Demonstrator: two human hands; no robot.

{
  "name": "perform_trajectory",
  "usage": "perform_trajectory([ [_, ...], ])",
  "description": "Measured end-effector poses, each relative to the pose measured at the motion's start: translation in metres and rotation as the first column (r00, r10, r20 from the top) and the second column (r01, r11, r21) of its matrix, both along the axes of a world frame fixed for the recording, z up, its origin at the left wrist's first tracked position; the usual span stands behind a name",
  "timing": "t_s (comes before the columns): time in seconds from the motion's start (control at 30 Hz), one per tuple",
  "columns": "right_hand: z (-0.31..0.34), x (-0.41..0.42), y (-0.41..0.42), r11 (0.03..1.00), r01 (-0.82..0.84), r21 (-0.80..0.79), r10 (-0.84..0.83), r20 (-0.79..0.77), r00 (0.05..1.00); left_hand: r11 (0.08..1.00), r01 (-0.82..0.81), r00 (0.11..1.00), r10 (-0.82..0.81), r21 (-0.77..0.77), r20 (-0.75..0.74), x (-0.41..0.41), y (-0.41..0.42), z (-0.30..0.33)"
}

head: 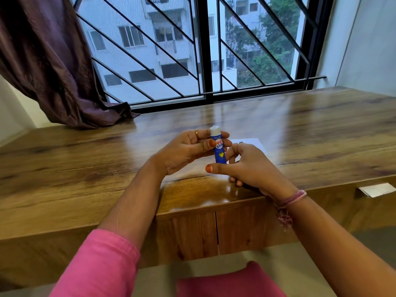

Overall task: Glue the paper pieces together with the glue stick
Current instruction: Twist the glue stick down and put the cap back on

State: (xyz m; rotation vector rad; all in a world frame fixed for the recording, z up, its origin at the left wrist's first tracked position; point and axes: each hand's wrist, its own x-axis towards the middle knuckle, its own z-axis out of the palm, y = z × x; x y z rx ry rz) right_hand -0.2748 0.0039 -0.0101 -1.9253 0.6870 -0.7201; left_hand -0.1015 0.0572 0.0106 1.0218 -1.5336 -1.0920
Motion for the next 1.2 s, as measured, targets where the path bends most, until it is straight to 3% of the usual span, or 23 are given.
perform_trajectory([
  [0.2,0.0011,-0.0036,-0.0003,0.994,-0.090,0.068,0.089,0.022,0.996,0.999,-0.034,0.999,0.034,-0.006,-0.007,0.0033,0.0004,0.0002],
  [0.47,-0.0010,-0.0007,-0.0015,1.000,0.004,0.011,-0.004,0.028,1.000,1.000,0.002,1.000,-0.002,-0.008,-0.007,0.0008,0.0001,-0.0007],
  [0.7,-0.0005,-0.0039,-0.0050,0.990,-0.106,0.097,0.104,0.025,0.994,0.999,-0.032,0.999,0.032,-0.017,-0.008,0.0039,0.0007,-0.0002],
  [0.97,0.0003,-0.0004,-0.0004,1.000,0.024,-0.006,-0.024,0.009,1.000,0.999,-0.026,0.999,0.027,-0.038,0.023,-0.0007,0.0008,0.0001],
  [1.2,0.0018,-0.0043,0.0006,0.996,-0.071,0.045,0.070,0.023,0.997,0.998,-0.048,0.999,0.049,-0.043,0.022,0.0021,0.0020,0.0006],
])
